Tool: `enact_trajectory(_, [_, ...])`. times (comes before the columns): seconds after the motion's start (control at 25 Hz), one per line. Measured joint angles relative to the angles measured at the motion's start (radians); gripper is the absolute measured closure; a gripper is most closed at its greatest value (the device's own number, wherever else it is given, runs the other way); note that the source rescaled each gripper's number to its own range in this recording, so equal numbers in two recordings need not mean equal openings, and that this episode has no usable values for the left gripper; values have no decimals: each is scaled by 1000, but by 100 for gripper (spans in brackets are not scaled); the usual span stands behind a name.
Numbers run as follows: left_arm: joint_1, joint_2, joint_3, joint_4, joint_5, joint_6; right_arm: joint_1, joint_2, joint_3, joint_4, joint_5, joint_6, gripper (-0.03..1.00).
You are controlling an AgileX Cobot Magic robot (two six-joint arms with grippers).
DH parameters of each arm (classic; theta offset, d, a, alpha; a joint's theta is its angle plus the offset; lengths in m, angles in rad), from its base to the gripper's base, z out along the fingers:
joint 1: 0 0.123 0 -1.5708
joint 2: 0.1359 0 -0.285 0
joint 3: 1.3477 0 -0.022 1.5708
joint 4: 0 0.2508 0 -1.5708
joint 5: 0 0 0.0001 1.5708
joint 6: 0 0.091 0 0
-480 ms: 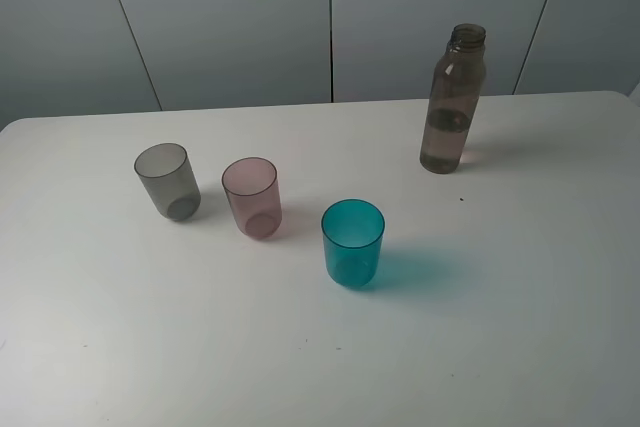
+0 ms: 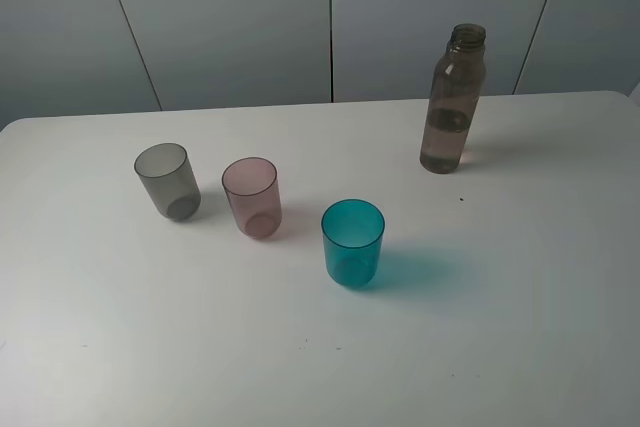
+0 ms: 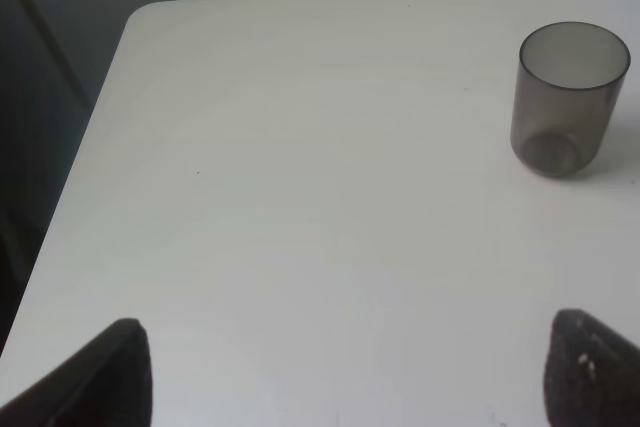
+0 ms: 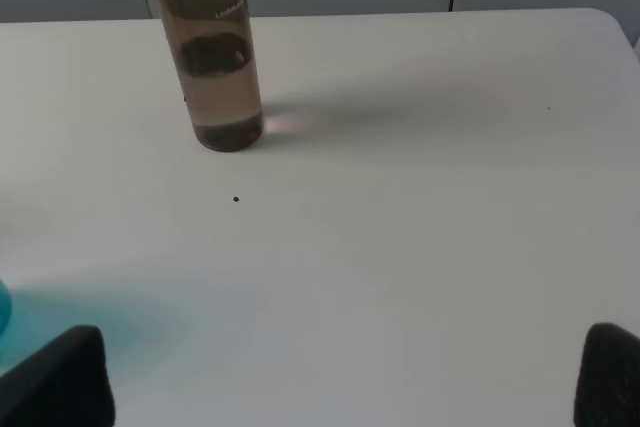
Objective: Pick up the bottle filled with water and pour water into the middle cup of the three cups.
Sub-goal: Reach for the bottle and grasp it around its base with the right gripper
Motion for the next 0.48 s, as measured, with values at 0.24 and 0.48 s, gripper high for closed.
enact_trajectory(0.24, [0, 0, 0, 0, 0, 0, 0, 0, 0, 0, 0, 0, -3])
enact_trajectory(0.48, [0, 0, 0, 0, 0, 0, 0, 0, 0, 0, 0, 0, -3])
